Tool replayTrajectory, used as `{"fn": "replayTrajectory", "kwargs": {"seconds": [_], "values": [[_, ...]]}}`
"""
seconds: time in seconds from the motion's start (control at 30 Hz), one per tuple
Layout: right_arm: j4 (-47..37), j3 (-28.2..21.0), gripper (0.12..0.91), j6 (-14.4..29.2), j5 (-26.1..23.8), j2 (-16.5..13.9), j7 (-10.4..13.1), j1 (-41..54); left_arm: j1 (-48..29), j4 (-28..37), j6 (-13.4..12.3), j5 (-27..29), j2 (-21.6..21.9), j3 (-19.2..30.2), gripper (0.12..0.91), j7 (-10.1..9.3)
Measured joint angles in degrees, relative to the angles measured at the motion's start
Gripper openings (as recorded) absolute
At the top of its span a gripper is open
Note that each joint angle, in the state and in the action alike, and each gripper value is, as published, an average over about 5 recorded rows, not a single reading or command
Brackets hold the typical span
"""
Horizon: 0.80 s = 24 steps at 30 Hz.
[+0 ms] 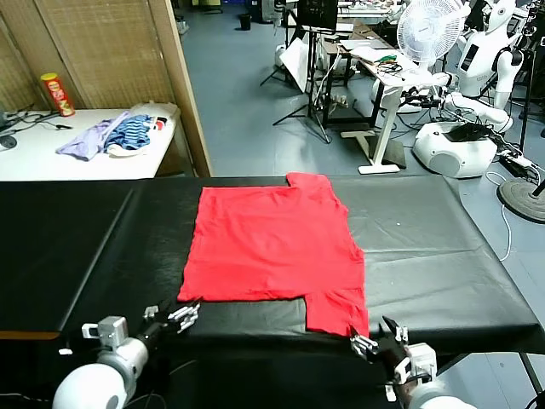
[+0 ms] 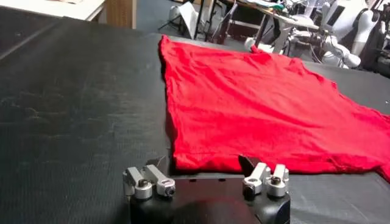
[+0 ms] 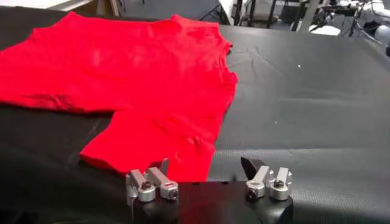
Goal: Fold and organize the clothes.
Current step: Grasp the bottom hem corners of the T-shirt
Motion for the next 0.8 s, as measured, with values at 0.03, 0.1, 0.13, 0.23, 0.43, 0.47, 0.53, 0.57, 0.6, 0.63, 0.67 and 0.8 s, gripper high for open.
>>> {"fn": "replayTrajectory", "kwargs": {"seconds": [0.03, 0.1, 0.13, 0.23, 0.43, 0.47, 0.53, 0.57, 0.6, 0.63, 0.67, 0.8], "values": [[-0.08, -0.02, 0.796, 0.03, -0.04, 0.07, 0.00, 0.01, -0.02, 0.13, -0.09, 0.03, -0.02, -0.02, 0.798, -0.03], [-0.33, -0.12, 0.780, 0.14, -0.15, 0.26, 0.00, 0.05, -0.06, 0.45, -0.30, 0.13, -0.08, -0.06, 0.798, -0.11], [-0.49, -0.19, 0.750, 0.23, -0.23, 0.39, 0.01, 0.09, -0.09, 0.63, -0.41, 0.22, -0.11, -0.08, 0.798, -0.10], [-0.99, -0.53, 0.612, 0.60, -0.61, 0.82, 0.05, 0.22, -0.25, 1.13, -0.62, 0.48, -0.22, -0.09, 0.765, -0.03], [-1.19, -1.01, 0.278, 0.85, -1.03, 1.67, 0.60, 0.11, -0.29, 1.66, -0.99, 0.66, -0.46, -0.05, 0.476, 0.28], [-1.12, -1.00, 0.228, 0.85, -1.03, 1.75, 0.80, 0.03, -0.20, 1.57, -1.05, 0.72, -0.49, -0.03, 0.425, 0.43], [-0.83, -0.87, 0.153, 0.80, -1.03, 1.88, 1.26, -0.22, -0.01, 1.21, -1.27, 0.91, -0.57, 0.03, 0.308, 0.72], [-0.62, -0.75, 0.132, 0.72, -1.02, 1.91, 1.46, -0.38, 0.09, 1.00, -1.39, 1.03, -0.61, 0.05, 0.257, 0.84], [-0.29, -0.58, 0.128, 0.58, -1.00, 1.93, 1.68, -0.63, 0.21, 0.73, -1.51, 1.15, -0.64, 0.06, 0.213, 0.93], [0.14, -0.37, 0.124, 0.38, -0.96, 1.93, 1.89, -0.95, 0.38, 0.40, -1.62, 1.30, -0.68, 0.03, 0.171, 0.99], [0.70, -0.14, 0.123, 0.14, -0.93, 1.91, 2.10, -1.31, 0.58, 0.05, -1.68, 1.41, -0.70, -0.02, 0.146, 0.99], [3.97, 1.07, 0.123, -0.54, -0.68, 1.53, 2.70, -3.41, 2.01, -1.98, -1.69, 1.24, -0.55, -0.79, 0.127, 0.38]]}}
